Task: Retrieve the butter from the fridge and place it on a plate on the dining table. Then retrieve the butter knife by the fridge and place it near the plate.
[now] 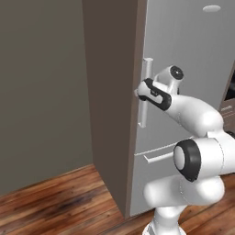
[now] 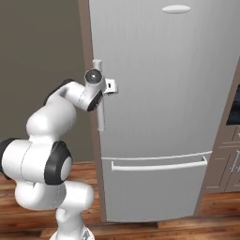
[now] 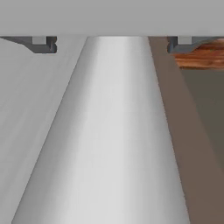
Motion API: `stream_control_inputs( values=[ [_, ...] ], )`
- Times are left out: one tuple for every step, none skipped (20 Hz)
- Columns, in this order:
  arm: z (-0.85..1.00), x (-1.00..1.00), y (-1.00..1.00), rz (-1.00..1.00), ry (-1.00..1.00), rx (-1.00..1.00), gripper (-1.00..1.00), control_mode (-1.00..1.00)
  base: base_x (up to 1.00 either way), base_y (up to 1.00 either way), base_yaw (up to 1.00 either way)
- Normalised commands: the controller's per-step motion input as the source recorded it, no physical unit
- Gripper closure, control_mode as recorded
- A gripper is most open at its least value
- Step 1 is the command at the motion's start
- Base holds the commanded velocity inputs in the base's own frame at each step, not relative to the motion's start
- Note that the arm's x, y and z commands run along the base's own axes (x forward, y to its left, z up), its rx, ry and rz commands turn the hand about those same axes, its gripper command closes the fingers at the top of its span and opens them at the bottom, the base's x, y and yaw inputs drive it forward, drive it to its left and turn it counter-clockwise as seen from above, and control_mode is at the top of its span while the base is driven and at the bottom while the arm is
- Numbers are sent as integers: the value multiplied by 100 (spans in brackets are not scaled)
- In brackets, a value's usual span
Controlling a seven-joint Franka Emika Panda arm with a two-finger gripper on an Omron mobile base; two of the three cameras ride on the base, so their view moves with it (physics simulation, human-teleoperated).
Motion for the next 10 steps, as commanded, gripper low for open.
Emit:
stream_control_inputs(
  values=[
    [-23,48,0,6,-19,5,100,-100,0,0,0],
    [-21,50,0,6,-15,5,100,-100,0,0,0],
    [-21,49,0,6,-12,5,100,-100,0,0,0],
    [-9,48,0,6,-3,4,100,-100,0,0,0],
    [0,36,0,6,0,0,100,-100,0,0,0],
    [0,0,0,3,0,0,100,-100,0,0,0],
    [0,0,-11,1,4,0,100,-100,0,0,0],
    [0,0,-15,0,5,0,100,-100,0,0,0],
    [6,0,-8,0,9,0,100,-100,0,0,0],
    [7,-6,-11,-5,5,0,100,-100,0,0,0]
  ],
)
